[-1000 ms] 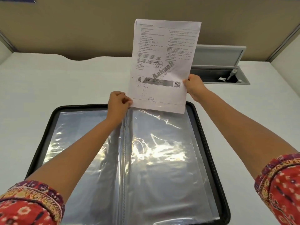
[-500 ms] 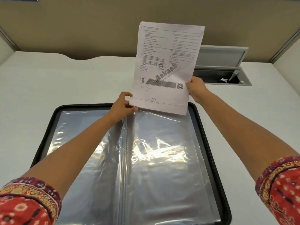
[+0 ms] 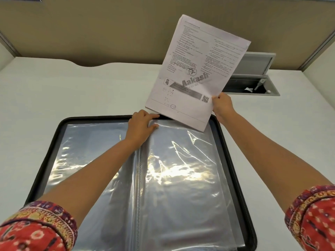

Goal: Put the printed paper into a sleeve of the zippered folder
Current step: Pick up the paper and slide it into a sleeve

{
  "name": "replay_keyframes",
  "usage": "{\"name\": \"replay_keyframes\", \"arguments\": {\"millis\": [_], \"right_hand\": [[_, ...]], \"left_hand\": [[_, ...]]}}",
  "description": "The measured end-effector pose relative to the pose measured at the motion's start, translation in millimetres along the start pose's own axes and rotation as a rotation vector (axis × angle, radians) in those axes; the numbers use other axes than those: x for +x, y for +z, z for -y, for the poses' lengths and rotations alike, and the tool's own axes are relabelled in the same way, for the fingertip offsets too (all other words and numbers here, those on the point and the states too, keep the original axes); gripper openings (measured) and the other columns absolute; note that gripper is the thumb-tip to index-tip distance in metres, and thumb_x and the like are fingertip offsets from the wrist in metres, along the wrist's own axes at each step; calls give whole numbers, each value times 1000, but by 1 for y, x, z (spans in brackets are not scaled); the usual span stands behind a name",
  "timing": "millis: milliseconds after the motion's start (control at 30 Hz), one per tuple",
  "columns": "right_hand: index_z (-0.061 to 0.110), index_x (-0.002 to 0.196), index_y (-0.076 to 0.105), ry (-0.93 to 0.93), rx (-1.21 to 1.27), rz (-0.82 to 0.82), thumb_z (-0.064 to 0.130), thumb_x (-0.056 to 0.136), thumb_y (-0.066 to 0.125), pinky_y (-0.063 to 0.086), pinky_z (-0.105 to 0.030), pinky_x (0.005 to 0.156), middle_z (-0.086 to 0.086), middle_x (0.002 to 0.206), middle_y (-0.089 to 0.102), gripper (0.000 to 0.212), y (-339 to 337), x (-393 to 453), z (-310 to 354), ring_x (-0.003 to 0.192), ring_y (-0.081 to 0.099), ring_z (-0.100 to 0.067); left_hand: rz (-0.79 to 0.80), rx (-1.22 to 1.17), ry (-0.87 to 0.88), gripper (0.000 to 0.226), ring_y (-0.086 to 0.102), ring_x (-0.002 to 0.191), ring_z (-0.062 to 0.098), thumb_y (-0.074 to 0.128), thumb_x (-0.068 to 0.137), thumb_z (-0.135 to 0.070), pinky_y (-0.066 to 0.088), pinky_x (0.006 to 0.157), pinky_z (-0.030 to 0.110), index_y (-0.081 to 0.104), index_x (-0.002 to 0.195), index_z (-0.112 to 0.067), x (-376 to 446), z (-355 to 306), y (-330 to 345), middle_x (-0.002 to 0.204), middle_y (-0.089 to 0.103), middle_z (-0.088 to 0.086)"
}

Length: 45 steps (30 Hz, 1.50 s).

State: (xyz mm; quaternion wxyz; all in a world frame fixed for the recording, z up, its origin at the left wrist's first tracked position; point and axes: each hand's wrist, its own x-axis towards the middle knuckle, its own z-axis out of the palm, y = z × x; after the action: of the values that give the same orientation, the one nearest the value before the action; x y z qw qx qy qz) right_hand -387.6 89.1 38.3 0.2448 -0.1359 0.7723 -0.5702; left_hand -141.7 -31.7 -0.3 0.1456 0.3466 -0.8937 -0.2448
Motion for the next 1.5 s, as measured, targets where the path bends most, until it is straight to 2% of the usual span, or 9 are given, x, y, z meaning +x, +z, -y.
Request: {"name": "replay_keyframes", "arguments": {"millis": [67, 167, 367, 533, 667, 800, 1033, 1333, 1500], "right_hand": [[15, 78, 53, 8, 15, 2, 1, 91, 35, 42, -16, 46, -1, 82, 58, 26, 1, 0, -1, 64, 49, -10], [14, 86, 53, 8, 22, 3, 2, 92, 35, 45, -16, 48, 3, 80, 58, 22, 2, -2, -2, 67, 52, -9], [10, 91, 53, 7, 64, 0, 0, 92, 37, 46, -32, 71, -9, 101, 60, 20, 1, -2, -2, 85, 54, -19], [-5, 109, 53, -22, -8, -10, 2, 92, 38, 47, -38, 79, -26, 120, 57, 23, 3, 1, 4, 90, 50, -22], [-2, 109, 53, -62, -87, 7, 4, 93, 38, 48, -45, 90, -23, 118, 59, 23, 6, -1, 10, 96, 55, -25], [4, 108, 53, -81, -114, 15, 7, 95, 38, 48, -39, 83, -14, 110, 59, 20, 6, -5, 10, 97, 55, -24], [2, 111, 53, -82, -30, -33, 3, 95, 37, 43, -23, 68, -9, 105, 56, 23, 2, -7, 8, 85, 51, -15], [0, 116, 52, -155, -160, -36, 7, 96, 36, 47, -34, 83, -14, 113, 58, 26, 7, -10, 10, 94, 52, -18], [0, 118, 51, -129, -153, -30, 7, 97, 36, 46, -36, 85, -19, 120, 58, 27, 9, -8, 11, 95, 51, -19]], "left_hand": [[-6, 54, 38, 32, 47, 99, 28, 64, 84, -28, 35, 82, 33, 63, 115, -23, -1, -4, 2, 103, 55, 10], [-14, 90, 79, 23, 48, 99, 28, 64, 83, -28, 37, 83, 35, 67, 104, -17, 1, -13, 3, 102, 56, 9], [-69, 174, 89, 9, 54, 90, 29, 63, 81, -22, 40, 76, 38, 66, 82, -13, 5, -25, 3, 90, 68, 6], [-79, 230, 148, 13, 57, 85, 28, 59, 84, -19, 35, 71, 33, 70, 82, -13, 6, -24, 0, 83, 70, 8], [-47, 299, 227, 15, 57, 76, 32, 55, 84, -10, 34, 66, 34, 70, 83, -9, 5, -25, -5, 76, 69, 15], [-96, 226, 146, 17, 56, 70, 34, 53, 83, -6, 31, 59, 32, 69, 87, -6, -2, -29, -5, 74, 63, 23], [-209, 1, 21, 10, 45, 113, 27, 63, 82, -13, 46, 73, 39, 70, 83, -6, -20, -27, 6, 123, 53, 9], [-100, 14, 6, 11, 52, 97, 27, 62, 82, -15, 40, 81, 36, 69, 89, -11, -10, -22, -4, 95, 67, 7], [-62, 27, -7, 20, 53, 96, 29, 49, 87, -4, 44, 76, 38, 63, 101, -2, -13, -21, -2, 105, 59, 15]]}}
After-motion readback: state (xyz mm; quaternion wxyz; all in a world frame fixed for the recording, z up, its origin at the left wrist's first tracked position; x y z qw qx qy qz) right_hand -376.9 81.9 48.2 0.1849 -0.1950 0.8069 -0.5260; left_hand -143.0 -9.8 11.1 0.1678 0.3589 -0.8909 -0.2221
